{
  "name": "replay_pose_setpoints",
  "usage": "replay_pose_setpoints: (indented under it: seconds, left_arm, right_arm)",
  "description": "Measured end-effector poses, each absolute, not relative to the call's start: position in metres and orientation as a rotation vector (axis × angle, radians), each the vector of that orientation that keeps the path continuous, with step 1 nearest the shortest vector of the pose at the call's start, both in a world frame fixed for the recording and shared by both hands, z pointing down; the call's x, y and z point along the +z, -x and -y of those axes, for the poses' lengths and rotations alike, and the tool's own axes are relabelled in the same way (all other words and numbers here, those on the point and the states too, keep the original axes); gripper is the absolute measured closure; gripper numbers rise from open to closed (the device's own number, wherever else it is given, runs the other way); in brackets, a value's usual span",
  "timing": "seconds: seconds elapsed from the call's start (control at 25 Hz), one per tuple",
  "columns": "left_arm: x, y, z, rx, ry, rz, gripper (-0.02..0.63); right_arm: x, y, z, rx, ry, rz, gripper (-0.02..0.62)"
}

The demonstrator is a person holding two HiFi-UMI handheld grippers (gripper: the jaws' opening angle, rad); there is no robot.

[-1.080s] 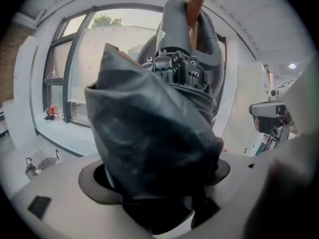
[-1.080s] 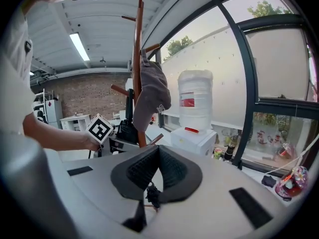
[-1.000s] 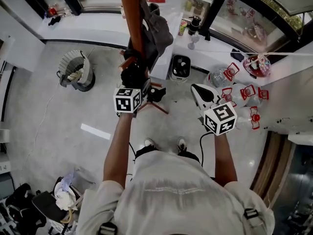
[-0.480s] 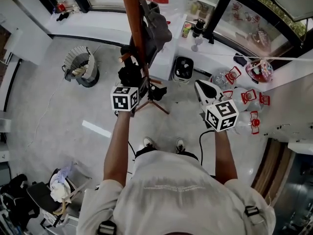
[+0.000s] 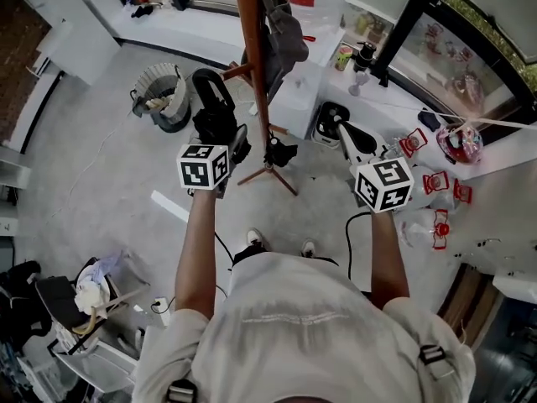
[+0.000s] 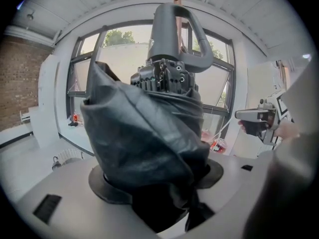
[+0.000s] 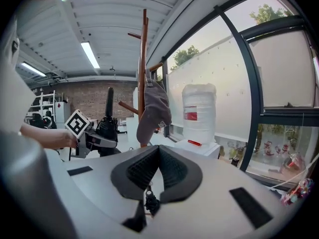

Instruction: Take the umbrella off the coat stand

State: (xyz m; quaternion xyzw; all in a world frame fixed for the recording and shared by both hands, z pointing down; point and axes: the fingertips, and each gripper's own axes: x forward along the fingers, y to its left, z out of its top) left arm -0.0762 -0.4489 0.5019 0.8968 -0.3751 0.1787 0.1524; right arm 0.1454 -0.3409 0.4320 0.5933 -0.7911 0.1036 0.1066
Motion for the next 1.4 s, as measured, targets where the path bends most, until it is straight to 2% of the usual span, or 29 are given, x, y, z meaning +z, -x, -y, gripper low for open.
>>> replay_pose_setpoints:
  seconds: [0.72,1.4]
  left_arm:
    - [0.466,0.158,0.315,0.411,-2.402,1.425,0.295]
    - [0.453,0.179,0.258,0.36,-2.329,1.543,0.295]
  right_arm:
    - [0.395,-0.098,0.333,0.109,-1.418,2.601,0.571]
    - [0.392,-0.074,0.311,0.058,-1.28,2.658,0.571]
